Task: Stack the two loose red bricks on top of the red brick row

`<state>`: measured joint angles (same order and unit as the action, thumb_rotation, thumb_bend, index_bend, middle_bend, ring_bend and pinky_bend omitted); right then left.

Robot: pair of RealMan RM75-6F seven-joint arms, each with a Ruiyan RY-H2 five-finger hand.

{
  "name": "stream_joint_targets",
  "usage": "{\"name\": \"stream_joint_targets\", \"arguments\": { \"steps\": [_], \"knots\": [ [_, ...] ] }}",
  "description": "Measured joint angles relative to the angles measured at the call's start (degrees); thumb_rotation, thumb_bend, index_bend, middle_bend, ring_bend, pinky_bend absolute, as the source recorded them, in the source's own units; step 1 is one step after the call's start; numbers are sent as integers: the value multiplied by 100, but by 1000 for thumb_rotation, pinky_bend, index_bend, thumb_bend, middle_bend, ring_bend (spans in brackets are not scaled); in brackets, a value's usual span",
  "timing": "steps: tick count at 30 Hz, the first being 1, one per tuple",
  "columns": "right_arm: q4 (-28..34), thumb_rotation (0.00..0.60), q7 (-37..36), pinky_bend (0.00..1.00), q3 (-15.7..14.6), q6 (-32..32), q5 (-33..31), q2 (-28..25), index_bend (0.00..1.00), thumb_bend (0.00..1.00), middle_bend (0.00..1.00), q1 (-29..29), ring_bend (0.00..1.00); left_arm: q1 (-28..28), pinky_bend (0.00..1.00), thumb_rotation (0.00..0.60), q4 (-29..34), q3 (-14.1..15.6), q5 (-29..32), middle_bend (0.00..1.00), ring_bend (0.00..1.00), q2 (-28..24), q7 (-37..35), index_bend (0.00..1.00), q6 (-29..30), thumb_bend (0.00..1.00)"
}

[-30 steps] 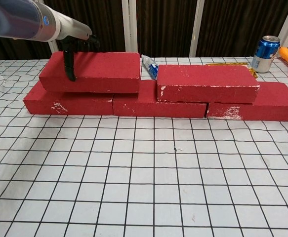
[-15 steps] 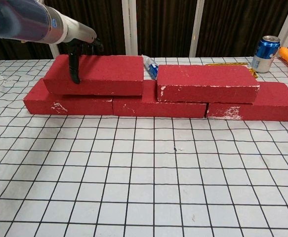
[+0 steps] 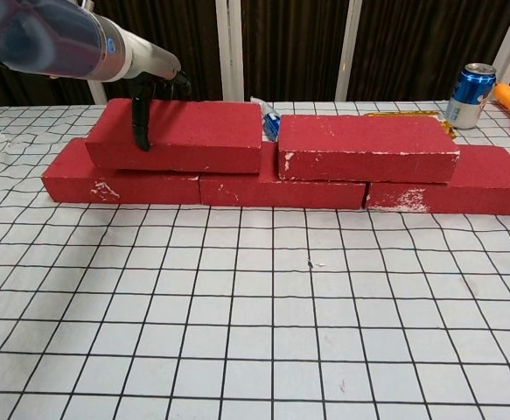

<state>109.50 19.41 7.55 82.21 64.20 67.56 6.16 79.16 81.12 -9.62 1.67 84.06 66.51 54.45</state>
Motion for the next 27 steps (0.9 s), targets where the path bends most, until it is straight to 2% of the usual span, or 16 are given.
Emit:
{"name": "stream_joint_targets", "arguments": {
  "steps": [14, 27],
  "knots": [
    [37, 600, -48, 0, -2, 7, -27, -32, 7, 190, 0, -7, 0, 102, 219, 600, -114, -67, 74, 349, 233, 145, 70, 87, 23, 0],
    [68, 600, -100, 0, 0, 25, -43, -56, 6, 190, 0, -19, 0, 133, 207, 600, -102, -98, 124, 273, 201, 216, 135, 76, 86, 0]
  ]
}}
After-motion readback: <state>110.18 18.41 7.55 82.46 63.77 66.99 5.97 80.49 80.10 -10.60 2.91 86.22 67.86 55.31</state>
